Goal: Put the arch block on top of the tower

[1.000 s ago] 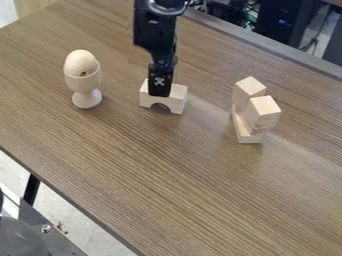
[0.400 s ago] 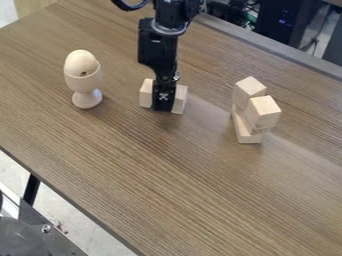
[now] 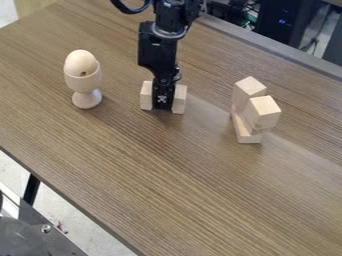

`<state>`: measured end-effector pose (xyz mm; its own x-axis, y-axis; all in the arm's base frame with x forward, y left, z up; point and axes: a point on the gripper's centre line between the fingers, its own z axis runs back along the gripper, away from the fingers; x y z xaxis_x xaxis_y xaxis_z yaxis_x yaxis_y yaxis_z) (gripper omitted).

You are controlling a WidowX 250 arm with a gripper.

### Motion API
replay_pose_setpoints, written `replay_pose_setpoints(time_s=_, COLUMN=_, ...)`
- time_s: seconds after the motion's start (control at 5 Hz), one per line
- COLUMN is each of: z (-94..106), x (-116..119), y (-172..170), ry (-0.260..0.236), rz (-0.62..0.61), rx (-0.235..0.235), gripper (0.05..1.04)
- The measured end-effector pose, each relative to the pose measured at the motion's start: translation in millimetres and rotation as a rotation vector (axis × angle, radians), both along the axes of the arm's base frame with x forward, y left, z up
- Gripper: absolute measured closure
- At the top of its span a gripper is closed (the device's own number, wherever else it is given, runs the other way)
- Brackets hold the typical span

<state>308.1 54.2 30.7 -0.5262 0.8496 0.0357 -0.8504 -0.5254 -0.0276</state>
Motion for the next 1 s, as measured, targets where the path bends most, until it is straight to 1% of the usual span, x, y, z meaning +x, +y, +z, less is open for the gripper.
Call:
replay_pose_setpoints(time_s=0.2, z=27.5, x=9.4, y=-7.5, ry=-0.029, rz=-0.059, rx=-0.01, gripper=0.501)
replay_pose_setpoints(time_s=0.4, z=68.3, x=14.5, y=-26.7, ry=-0.064, rz=-0.158, rx=-0.019, gripper=0.501)
replay_pose_setpoints(time_s=0.6, z=102.6, x=14.8, y=-43.4, ry=-0.075, rz=-0.283, rx=-0.018, gripper=0.501)
replay_pose_setpoints(time_s=0.8, z=114.3, x=14.4, y=-64.6, ry=-0.064, rz=-0.432, rx=-0.004, gripper=0.501)
replay_pose_setpoints(time_s=1.0, z=118.2, x=11.3, y=-83.7, ry=-0.038, rz=-0.578, rx=0.009, gripper=0.501)
